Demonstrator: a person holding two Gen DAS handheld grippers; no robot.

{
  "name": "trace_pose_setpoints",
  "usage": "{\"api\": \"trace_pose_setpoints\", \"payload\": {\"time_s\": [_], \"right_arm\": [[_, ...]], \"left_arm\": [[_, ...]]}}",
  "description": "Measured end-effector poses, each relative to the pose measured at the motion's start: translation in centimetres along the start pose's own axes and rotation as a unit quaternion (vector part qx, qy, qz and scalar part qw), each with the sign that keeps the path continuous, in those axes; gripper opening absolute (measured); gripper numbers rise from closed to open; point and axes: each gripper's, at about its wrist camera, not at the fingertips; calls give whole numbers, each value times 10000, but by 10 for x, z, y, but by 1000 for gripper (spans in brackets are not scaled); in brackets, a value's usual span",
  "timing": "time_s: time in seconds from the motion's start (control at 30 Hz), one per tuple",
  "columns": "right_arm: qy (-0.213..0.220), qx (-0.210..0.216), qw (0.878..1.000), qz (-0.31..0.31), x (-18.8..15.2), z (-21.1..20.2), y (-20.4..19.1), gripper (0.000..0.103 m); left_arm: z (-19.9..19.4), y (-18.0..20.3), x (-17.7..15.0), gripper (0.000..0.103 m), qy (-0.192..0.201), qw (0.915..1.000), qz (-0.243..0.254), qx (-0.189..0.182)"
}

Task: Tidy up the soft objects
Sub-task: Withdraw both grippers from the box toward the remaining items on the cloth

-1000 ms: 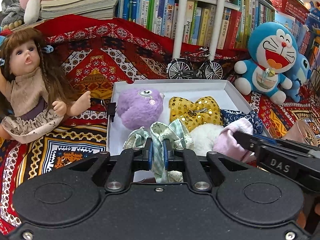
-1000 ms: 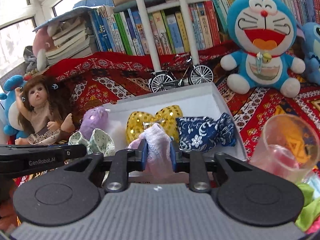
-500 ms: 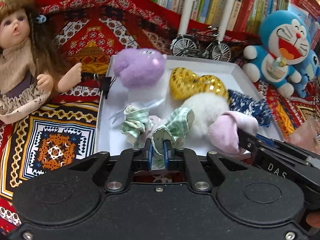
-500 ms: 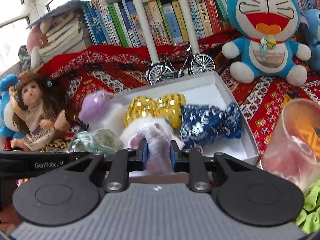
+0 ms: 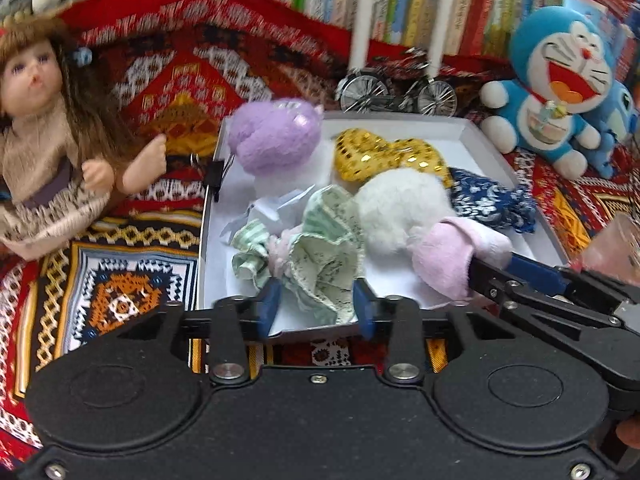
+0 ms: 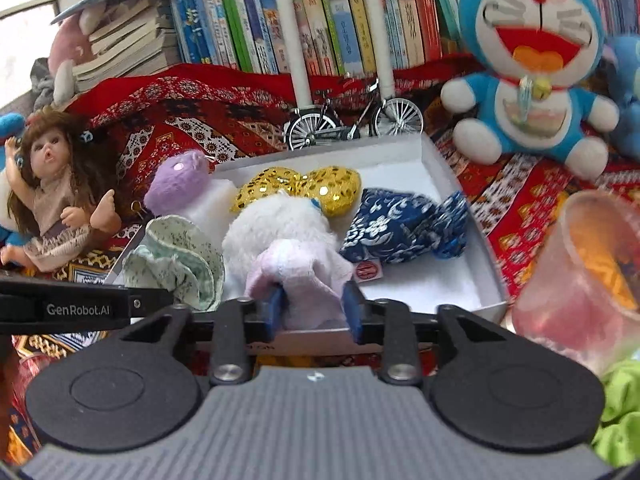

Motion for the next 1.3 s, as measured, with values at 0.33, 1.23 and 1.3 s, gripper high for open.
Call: {"api": "trace_pose_setpoints", "payload": {"time_s": [0.33,1.23,1.3], "right_arm": [[583,-179,9969,-496,-22,-72,-4,71],[1254,-1098,9840,634,-105,-186,120,81],[1243,-988,9847,714,-104,-186,126,81]], "left_arm": [[-62,20,-23,64,646,9968,311,-359],[-84,137,-113,81,823,9824,1124,-1245],[-76,146,-113,76,783,9830,1068,-1274]]}}
Point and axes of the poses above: each gripper's, at about its wrist camera, not at the fingertips, and z roughly the way its jaws point, y to its right, x to its top, and after that the axes turned 4 degrees about x, right-handed
